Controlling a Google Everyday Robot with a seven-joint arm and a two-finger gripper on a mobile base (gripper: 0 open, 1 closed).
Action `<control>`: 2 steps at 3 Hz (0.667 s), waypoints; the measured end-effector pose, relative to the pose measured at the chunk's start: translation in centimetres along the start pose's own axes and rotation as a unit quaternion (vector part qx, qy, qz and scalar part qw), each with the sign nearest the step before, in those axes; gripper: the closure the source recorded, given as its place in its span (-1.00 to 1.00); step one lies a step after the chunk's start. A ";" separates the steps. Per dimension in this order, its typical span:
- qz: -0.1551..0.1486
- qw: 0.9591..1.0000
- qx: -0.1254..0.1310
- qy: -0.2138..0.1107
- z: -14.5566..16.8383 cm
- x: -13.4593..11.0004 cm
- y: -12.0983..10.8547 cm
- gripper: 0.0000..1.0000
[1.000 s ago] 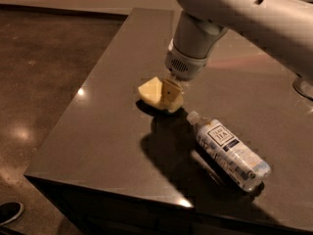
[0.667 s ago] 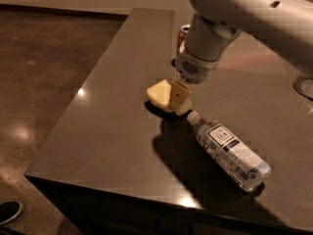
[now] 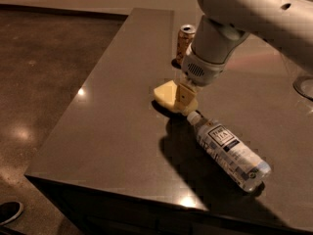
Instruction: Move sponge near blue plastic bottle
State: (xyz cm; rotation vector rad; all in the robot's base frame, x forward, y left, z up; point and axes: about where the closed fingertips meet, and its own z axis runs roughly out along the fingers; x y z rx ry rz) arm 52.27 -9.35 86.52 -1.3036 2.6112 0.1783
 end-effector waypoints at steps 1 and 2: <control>-0.001 1.000 0.001 0.000 0.0 0.0 0.1 -0.78; -0.001 1.000 0.001 -0.001 -0.1 0.0 0.1 -1.00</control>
Offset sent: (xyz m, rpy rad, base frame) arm -0.0004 0.0003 0.0004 -0.0003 -0.0017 0.0006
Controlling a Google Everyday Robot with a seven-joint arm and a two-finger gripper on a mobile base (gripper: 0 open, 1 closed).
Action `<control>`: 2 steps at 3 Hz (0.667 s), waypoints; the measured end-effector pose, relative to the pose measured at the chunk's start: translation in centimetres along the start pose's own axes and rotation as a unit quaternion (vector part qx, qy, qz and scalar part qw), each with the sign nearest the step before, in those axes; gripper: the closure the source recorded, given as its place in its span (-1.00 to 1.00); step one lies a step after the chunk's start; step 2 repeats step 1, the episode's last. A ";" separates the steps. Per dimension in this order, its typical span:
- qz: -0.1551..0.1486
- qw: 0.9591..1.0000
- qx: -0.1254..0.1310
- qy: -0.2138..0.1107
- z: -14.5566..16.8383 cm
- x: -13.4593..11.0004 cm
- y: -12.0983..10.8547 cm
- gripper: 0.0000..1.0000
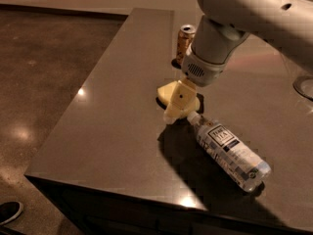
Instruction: Move sponge near blue plastic bottle
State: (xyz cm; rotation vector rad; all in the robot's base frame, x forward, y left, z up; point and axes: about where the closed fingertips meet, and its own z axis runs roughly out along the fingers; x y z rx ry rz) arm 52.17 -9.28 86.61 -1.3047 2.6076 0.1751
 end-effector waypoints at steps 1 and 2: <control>0.000 1.000 0.000 0.000 0.0 0.0 0.0 -1.00; 0.000 1.000 0.000 0.000 0.0 0.0 0.0 -1.00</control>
Offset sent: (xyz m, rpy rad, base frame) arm 0.0000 0.0000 0.0000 0.0000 0.0000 0.0000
